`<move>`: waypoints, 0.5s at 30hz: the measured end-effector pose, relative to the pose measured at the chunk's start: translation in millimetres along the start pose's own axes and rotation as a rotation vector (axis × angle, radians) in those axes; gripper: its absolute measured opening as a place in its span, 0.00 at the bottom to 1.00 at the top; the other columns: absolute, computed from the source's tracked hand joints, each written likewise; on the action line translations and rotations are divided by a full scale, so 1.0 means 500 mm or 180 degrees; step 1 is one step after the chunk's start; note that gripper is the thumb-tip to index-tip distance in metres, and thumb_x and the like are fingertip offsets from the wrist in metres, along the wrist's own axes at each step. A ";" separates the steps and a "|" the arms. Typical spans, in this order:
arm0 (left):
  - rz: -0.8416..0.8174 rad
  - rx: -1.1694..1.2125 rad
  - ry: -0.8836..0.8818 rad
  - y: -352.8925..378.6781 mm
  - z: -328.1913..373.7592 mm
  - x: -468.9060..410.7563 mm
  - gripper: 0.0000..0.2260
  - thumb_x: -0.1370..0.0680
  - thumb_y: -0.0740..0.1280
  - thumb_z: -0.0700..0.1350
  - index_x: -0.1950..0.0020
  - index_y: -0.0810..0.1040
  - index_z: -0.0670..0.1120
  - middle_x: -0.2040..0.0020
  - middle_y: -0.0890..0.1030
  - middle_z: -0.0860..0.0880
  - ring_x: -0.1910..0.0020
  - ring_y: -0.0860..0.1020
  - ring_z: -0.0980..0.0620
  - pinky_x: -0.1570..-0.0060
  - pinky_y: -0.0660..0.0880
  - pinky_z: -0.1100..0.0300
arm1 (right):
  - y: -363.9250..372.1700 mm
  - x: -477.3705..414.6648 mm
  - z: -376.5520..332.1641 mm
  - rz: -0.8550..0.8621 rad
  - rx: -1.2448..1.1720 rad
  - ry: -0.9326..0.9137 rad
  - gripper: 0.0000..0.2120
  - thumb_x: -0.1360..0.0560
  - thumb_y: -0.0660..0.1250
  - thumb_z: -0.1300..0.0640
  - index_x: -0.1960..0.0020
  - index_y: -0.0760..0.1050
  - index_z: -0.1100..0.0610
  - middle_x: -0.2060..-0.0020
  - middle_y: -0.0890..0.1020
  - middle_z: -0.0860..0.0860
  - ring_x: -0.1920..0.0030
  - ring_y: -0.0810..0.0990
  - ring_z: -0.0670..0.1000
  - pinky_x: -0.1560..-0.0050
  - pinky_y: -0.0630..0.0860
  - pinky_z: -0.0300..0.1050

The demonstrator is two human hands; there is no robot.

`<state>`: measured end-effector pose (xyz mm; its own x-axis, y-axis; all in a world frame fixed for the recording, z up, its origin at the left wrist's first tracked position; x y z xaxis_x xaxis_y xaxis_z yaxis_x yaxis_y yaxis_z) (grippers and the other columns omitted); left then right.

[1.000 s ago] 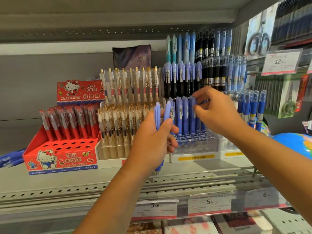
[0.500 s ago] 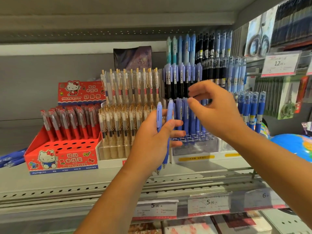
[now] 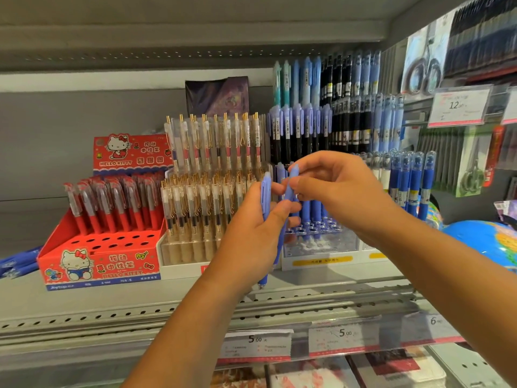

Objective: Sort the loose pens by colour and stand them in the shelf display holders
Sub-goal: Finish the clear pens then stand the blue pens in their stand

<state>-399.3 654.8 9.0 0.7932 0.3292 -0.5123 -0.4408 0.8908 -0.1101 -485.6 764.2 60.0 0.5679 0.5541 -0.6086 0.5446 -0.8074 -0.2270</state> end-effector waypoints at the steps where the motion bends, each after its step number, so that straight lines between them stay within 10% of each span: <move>1: 0.0045 -0.0112 0.0014 -0.002 -0.001 -0.001 0.06 0.16 0.60 0.47 0.46 0.74 0.57 0.48 0.84 0.51 0.50 0.83 0.53 0.50 0.82 0.47 | -0.008 -0.002 0.000 0.0063 -0.0073 0.0033 0.04 0.25 0.70 0.66 0.51 0.80 0.62 0.56 0.85 0.60 0.56 0.85 0.54 0.54 0.82 0.43; 15: 0.0054 0.0104 -0.0167 -0.007 0.011 0.005 0.14 0.19 0.57 0.54 0.58 0.75 0.48 0.67 0.75 0.50 0.75 0.65 0.57 0.73 0.63 0.63 | -0.130 -0.042 0.002 0.1235 0.1323 -0.0569 0.08 0.23 0.68 0.57 0.45 0.73 0.50 0.57 0.81 0.50 0.56 0.83 0.52 0.57 0.82 0.56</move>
<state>-393.6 654.4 12.8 0.8070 0.3596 -0.4684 -0.4411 0.8944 -0.0733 -533.5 804.7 86.8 0.5447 0.1891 -0.8170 0.0101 -0.9757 -0.2191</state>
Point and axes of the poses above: each hand's wrist, its own x-axis away from the middle knuckle, its own y-axis out of the palm, z = x × y, the point moved 5 cm from there along -x, towards the middle knuckle
